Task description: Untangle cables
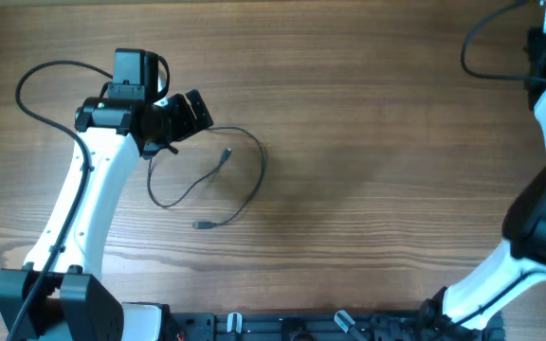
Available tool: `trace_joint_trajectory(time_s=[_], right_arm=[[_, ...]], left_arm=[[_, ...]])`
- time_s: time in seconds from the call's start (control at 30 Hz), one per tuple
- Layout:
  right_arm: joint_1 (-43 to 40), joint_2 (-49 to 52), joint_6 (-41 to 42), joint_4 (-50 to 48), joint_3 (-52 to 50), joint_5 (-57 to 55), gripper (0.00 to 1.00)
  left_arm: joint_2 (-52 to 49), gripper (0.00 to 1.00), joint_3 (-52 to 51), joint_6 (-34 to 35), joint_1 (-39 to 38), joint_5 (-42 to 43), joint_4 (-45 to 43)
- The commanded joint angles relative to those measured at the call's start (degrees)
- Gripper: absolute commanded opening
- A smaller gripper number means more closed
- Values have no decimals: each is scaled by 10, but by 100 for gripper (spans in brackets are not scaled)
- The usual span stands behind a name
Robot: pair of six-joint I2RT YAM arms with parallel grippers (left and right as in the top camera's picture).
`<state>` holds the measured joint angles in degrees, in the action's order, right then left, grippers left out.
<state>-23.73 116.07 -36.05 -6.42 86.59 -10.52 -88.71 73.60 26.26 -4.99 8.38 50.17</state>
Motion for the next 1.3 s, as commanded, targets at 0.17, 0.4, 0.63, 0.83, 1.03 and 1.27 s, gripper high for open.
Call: trace_joint_trajectory(time_s=[0.17, 0.4, 0.63, 0.83, 1.03, 1.27], right_arm=[[-66, 135, 29, -67, 0, 1, 6], [-68, 70, 150, 61, 21, 27, 100], [-30, -142, 342, 336, 23, 280, 100], [76, -185, 480, 560, 9, 526, 100], [284, -184, 558, 548, -66, 508, 100], [513, -180, 841, 361, -172, 367, 93]], left_arm=[[-3, 100, -2, -1, -2, 1, 0], [-3, 100, -2, -1, -2, 1, 0], [-3, 100, -2, -1, -2, 1, 0], [-3, 100, -2, -1, -2, 1, 0], [-3, 100, -2, -7, 0, -16, -44], [41, 100, 4, -3, 98, -67, -52]])
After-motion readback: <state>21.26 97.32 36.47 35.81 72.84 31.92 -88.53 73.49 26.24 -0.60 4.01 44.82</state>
